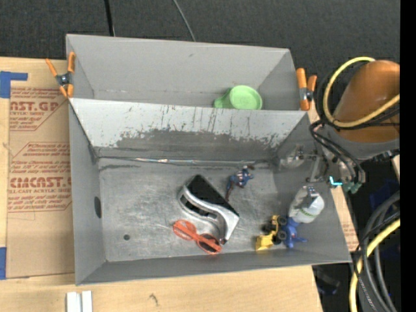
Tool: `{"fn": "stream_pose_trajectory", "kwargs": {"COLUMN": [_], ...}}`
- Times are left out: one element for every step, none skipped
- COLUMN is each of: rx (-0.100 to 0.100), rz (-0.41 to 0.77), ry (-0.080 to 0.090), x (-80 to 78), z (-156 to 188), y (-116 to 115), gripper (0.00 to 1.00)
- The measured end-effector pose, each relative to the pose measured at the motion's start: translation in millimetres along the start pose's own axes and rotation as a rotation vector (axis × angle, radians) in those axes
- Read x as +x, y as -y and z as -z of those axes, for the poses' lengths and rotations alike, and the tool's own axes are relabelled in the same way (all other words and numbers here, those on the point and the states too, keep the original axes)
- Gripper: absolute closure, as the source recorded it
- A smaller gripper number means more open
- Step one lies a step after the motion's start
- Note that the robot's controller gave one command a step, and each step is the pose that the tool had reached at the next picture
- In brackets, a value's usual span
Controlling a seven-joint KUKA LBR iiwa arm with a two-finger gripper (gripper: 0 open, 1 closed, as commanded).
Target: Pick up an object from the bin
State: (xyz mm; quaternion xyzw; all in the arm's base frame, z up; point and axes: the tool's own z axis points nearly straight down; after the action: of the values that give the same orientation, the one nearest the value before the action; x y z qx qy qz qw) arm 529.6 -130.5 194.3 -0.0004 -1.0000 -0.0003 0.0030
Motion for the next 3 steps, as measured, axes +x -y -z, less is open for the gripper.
{"fn": "stream_pose_trajectory", "kwargs": {"rx": [0.001, 0.005, 0.000], "rz": [0.001, 0.127, 0.264], "ry": [0.008, 0.016, 0.007], "x": [-1.9, 6.1, 28.0], "z": [4, -24, -62], "y": [0, -14, 0], "gripper": [0.00, 0.00, 0.00]}}
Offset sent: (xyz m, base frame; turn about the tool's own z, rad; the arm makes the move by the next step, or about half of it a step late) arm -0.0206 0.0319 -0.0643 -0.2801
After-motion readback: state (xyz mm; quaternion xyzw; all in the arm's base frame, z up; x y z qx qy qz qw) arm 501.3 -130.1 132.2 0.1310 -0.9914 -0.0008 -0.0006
